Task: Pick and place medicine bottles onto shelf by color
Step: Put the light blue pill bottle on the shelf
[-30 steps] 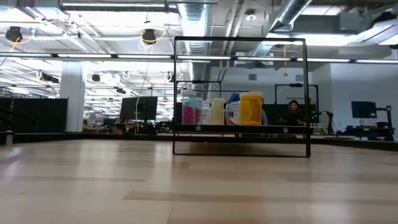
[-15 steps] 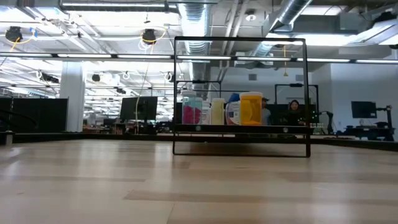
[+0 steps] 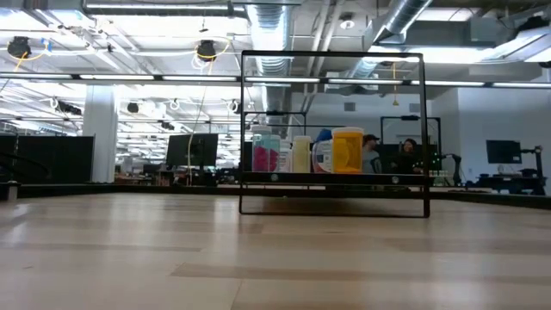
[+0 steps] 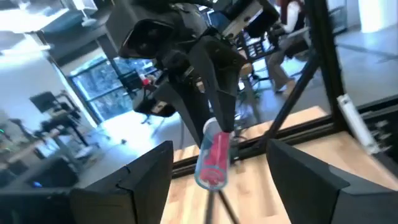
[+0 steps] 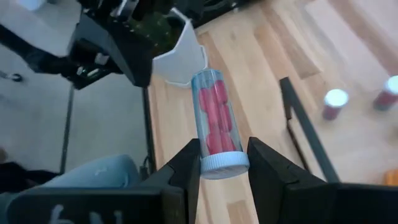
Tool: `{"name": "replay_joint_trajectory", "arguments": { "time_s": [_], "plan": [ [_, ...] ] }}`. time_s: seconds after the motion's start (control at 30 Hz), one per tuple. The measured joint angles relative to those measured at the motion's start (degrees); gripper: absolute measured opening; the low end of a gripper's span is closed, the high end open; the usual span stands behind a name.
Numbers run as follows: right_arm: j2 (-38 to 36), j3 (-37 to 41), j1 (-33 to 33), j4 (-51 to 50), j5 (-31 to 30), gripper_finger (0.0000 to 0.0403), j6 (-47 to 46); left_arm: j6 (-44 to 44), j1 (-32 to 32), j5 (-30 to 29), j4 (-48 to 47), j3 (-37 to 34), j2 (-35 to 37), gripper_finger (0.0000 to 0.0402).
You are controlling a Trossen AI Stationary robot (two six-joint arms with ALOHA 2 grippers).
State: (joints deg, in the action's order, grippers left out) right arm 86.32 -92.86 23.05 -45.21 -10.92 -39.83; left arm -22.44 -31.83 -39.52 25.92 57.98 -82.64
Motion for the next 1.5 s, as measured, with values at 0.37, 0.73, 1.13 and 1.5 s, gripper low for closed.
{"name": "replay_joint_trajectory", "arguments": {
  "time_s": [0.37, 0.73, 1.13, 1.5],
  "plan": [
    [0.66, 0.00, -5.52, 2.57, 6.33, 0.0122, 2.18, -2.16, 3.12, 4.00, -2.51, 0.00, 0.01, 0.0244],
    [0.66, 0.00, -5.50, 4.29, 8.26, 0.0122, 3.04, -0.70, 4.76, 6.12, -3.13, 0.00, 0.01, 0.0195],
    [0.66, 0.00, -5.47, 5.42, 8.44, 0.0122, 4.33, 1.19, 4.89, 6.87, -4.23, 0.00, 0.01, 0.0158],
    [0.66, 0.00, -5.38, 5.27, 8.84, 0.0122, 4.37, 2.89, 4.93, 11.16, -3.89, 0.00, 0.05, 0.0079]
  ]
}}
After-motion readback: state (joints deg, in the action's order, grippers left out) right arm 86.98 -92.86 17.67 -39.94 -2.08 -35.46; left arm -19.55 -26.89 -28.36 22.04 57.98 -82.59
